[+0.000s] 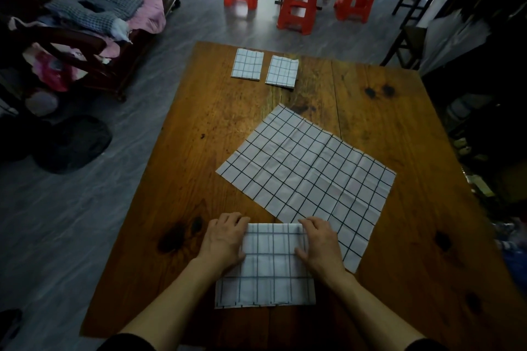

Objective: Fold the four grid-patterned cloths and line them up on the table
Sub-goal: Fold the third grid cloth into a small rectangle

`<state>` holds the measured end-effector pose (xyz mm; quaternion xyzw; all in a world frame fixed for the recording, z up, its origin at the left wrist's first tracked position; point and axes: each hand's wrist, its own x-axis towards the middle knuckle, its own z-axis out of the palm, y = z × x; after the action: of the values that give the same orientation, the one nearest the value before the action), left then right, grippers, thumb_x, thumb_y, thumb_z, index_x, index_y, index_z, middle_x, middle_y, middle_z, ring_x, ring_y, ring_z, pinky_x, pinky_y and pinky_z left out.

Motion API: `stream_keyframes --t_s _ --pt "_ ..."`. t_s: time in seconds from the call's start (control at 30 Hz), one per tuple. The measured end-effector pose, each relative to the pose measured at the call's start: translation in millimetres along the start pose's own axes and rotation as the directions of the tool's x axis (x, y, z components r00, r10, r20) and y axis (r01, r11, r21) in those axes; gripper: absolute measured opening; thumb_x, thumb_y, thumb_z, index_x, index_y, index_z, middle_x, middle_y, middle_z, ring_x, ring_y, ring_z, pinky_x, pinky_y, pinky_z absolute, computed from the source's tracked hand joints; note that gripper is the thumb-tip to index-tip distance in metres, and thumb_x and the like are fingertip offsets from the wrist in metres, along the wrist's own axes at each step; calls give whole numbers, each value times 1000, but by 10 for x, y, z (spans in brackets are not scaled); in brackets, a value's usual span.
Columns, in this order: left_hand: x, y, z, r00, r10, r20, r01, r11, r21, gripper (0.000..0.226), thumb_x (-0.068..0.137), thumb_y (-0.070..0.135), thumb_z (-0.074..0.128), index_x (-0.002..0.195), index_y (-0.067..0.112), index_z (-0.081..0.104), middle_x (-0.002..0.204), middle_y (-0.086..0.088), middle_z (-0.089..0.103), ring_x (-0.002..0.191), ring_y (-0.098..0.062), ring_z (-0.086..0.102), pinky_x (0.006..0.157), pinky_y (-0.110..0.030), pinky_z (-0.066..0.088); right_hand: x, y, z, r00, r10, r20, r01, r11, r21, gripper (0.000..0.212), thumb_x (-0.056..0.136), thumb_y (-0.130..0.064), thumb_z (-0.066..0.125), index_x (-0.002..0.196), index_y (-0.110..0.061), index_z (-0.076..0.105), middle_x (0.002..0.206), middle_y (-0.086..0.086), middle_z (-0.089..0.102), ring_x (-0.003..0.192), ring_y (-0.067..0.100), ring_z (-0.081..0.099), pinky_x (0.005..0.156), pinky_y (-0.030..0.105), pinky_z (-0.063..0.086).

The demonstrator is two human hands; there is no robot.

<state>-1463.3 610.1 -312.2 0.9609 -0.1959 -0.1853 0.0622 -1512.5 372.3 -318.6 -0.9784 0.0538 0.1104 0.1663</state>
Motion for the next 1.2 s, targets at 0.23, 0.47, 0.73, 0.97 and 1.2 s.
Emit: stream_keyframes --t_s 0.23,0.47,0.73,0.97,1.2 --pt "194 89 -81 997 -75 -6 75 996 47 62 81 31 69 135 26 40 131 -2 47 115 -21 45 94 -36 40 180 -25 -62 999 40 24 -39 999 -18 51 84 -37 67 130 -27 47 123 -5 49 118 17 43 101 32 36" --pt "266 108 -128 994 -97 56 94 993 68 59 77 31 73 128 27 43 125 -1 49 114 -22 44 94 -38 39 305 -39 -120 993 88 73 -83 994 -68 41 74 -37 75 108 -31 53 112 -6 43 105 14 38 92 28 38" --pt "260 105 -126 995 -75 61 70 995 68 60 76 30 73 128 28 44 125 0 48 114 -21 43 95 -37 38 410 -123 -202 986 99 136 -94 995 -44 29 77 -26 74 89 -32 48 91 -10 52 87 12 49 82 28 45" --pt "306 170 -267 996 91 -9 -92 994 -67 63 78 42 72 134 33 43 138 7 43 126 -18 37 99 -36 37 283 -115 -414 979 -66 195 -29 894 448 36 85 -8 70 107 -30 53 90 -1 60 81 11 62 69 24 55" --pt "426 297 -616 963 257 -83 -268 947 -177 26 86 38 65 111 35 56 110 11 57 110 -13 49 95 -34 41 250 -398 -767 978 -204 37 154 833 532 33 85 -9 69 110 -26 57 91 -3 63 84 6 63 78 26 57"
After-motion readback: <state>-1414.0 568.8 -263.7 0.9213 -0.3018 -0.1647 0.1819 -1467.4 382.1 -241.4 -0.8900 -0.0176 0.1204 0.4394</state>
